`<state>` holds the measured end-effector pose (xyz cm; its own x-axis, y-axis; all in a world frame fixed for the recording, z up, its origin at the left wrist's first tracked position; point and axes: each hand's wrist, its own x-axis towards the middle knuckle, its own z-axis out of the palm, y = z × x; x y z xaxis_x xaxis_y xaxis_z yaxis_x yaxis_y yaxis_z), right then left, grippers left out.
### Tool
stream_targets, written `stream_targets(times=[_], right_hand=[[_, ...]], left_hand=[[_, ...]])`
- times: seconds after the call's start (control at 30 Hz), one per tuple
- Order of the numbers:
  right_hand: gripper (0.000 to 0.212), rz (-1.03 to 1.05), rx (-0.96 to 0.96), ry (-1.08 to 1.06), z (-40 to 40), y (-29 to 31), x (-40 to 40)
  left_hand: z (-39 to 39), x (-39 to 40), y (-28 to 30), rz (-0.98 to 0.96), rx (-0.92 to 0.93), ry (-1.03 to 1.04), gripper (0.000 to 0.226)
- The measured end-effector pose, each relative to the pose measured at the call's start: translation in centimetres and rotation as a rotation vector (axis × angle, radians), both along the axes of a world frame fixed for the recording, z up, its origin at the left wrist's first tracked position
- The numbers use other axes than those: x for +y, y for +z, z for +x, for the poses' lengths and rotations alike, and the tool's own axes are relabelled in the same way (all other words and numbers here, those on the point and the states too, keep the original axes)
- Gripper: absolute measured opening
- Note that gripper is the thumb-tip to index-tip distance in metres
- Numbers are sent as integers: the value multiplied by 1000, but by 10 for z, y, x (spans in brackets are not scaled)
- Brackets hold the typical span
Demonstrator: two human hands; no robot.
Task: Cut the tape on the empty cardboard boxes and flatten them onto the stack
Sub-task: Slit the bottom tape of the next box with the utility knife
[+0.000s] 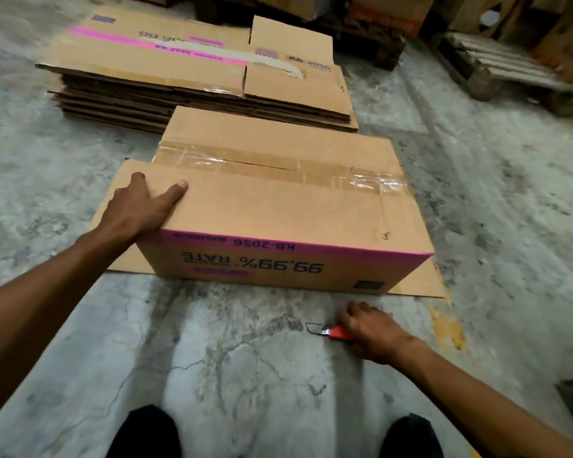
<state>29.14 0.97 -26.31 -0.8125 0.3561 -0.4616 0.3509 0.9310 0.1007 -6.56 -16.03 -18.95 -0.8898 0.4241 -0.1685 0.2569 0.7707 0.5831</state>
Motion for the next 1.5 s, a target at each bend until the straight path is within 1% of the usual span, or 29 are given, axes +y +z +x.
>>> stream_targets(times=[0.1,0.17,0.27,0.33,0.37,0.43,0.47,0.57,0.6,0.67,0.7,0.77,0.83,0.9,0.97,1.03,1.13,1.23,1.33,1.4,1.5], right_hand=[[26,-37,27,30,-7,9,-6],[22,-73,87,65,-14,27,-7],[21,-238,168,91,-33,77,-11],[16,-329,179,100,-54,116,-15],[17,-352,173,92,-66,135,-16],[27,-352,146,86,-93,170,-20],[26,-327,133,98,-109,183,-20],[12,-222,102,139,-162,208,-15],[13,-194,89,126,-179,215,-12],[22,-151,58,101,-221,225,-7],[22,-139,56,86,-240,229,-5],[17,-139,71,74,-276,234,-2],[13,-179,73,119,-309,234,-1],[17,-203,8,184,-338,230,-2],[22,-184,-52,272,-362,223,-2],[16,-170,-35,357,-383,217,-2],[11,-154,-15,501,-409,217,-2],[14,-55,-52,678,-433,218,1],[20,92,-23,910,-454,219,4],[20,119,-29,1024,-465,221,4],[20,121,-52,1134,-472,226,-2]], left_hand=[[1,0,2,8,2,-16,80],[0,0,5,15,-29,-29,79],[-4,-2,7,73,-154,-43,78],[-9,-8,7,138,-257,-67,76],[-11,-13,7,171,-306,-87,74],[-15,-24,5,230,-417,-142,72],[-18,-29,5,269,-485,-165,69],[-23,-43,9,350,-655,-215,55],[-24,-46,9,351,-695,-220,52],[-28,-53,10,352,-749,-201,61],[-31,-56,10,347,-769,-188,68],[-36,-59,11,337,-812,-171,76],[-39,-62,10,319,-848,-155,80],[-41,-62,7,302,-870,-144,83],[-43,-61,4,279,-889,-155,81],[-48,-59,3,244,-909,-163,82],[-56,-57,4,161,-918,-191,90],[-64,-55,4,88,-900,-216,96],[-66,-54,7,34,-869,-234,89],[-66,-51,10,21,-864,-233,86],[-67,-49,17,15,-877,-232,82]])
